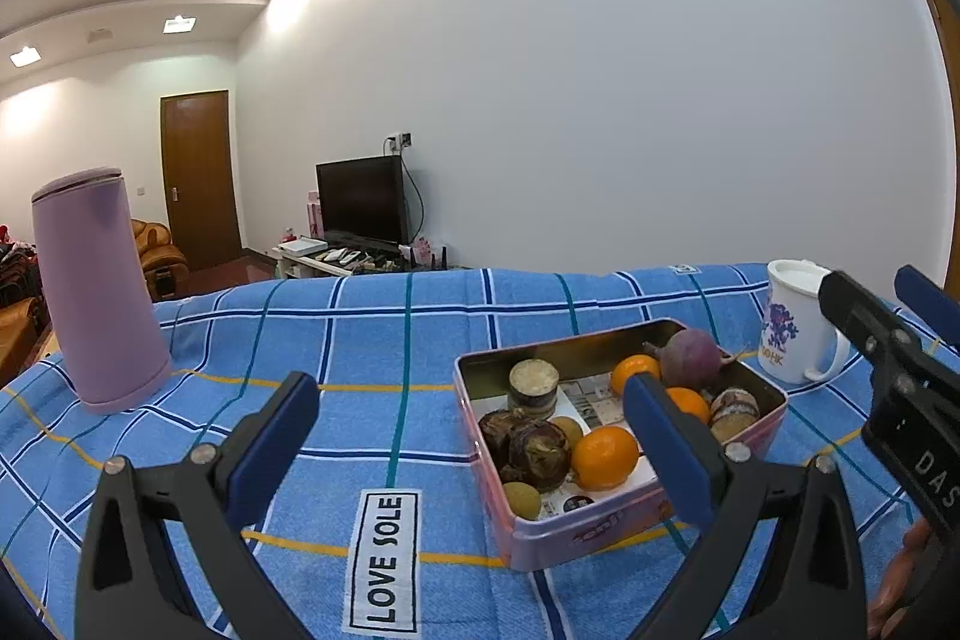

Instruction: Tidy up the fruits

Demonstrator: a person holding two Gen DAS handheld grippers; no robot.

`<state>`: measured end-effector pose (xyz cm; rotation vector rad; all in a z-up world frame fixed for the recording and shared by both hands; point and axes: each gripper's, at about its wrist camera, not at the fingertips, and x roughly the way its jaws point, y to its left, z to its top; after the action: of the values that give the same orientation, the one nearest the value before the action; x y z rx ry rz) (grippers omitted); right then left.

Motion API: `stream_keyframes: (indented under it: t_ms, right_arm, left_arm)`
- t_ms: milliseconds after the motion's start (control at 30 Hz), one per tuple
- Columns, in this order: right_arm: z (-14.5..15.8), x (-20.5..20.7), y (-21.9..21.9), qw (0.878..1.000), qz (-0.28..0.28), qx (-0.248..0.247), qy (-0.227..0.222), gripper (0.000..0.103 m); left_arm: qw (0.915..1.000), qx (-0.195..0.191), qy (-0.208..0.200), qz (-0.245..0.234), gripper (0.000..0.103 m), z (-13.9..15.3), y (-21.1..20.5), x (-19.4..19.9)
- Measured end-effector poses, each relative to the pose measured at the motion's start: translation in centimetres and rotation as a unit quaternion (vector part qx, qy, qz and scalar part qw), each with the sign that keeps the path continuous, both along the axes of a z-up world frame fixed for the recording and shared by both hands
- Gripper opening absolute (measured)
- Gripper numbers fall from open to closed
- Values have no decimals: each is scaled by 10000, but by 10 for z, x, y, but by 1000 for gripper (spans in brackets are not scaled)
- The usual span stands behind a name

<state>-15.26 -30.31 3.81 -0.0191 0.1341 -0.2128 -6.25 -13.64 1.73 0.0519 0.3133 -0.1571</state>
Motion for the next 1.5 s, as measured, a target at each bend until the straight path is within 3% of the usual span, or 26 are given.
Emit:
stream_keyframes:
  t_ms: [1500]
  right_arm:
    - [-1, 2, -1, 10000, -28, 29, 48, 77]
  left_arm:
    - [10000, 66, 31, 31, 103, -2, -1, 0]
